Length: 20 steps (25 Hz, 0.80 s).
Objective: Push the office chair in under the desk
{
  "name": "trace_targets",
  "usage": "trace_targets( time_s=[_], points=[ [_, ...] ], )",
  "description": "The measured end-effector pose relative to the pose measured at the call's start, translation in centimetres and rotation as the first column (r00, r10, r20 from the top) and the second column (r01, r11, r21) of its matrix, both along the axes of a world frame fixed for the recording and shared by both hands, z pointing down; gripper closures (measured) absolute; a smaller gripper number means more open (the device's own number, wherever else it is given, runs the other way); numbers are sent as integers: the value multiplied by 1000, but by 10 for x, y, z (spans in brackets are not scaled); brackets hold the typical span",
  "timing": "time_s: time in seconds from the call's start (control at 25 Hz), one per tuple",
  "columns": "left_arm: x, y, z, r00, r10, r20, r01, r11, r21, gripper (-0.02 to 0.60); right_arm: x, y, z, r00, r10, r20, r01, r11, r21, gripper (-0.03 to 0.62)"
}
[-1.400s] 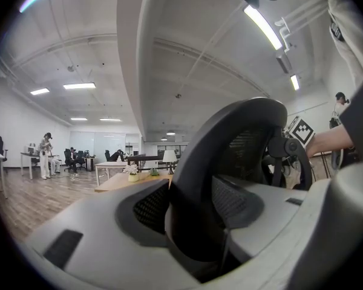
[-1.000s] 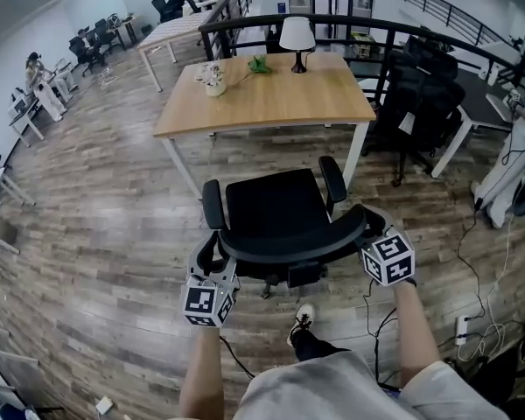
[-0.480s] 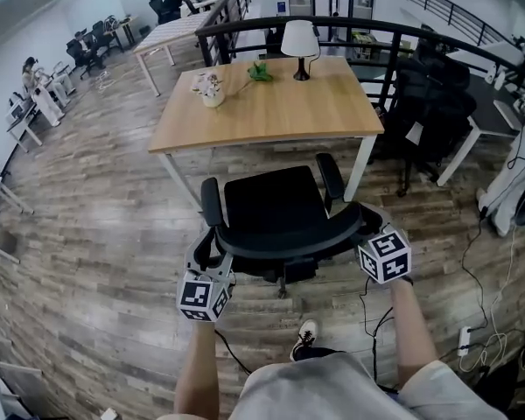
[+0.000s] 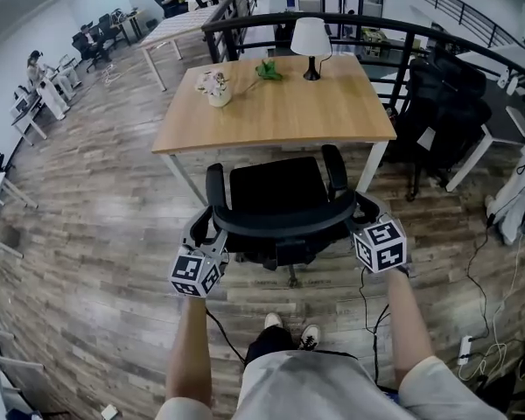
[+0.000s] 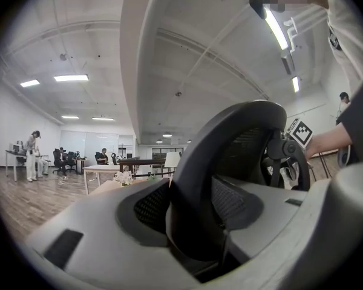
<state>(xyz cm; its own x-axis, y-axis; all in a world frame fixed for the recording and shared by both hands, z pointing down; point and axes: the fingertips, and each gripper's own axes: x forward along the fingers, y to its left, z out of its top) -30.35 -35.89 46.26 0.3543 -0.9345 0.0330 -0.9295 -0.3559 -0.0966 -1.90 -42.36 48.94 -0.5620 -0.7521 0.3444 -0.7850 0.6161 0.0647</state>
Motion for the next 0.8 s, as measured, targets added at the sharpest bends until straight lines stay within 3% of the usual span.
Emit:
trace_targets(
  time_s=[0.8],
  points=[
    [-45, -159, -6, 1000, 25, 16, -26, 999, 21, 333, -43, -148, -7, 998, 56, 34, -57, 998, 16, 376]
  ],
)
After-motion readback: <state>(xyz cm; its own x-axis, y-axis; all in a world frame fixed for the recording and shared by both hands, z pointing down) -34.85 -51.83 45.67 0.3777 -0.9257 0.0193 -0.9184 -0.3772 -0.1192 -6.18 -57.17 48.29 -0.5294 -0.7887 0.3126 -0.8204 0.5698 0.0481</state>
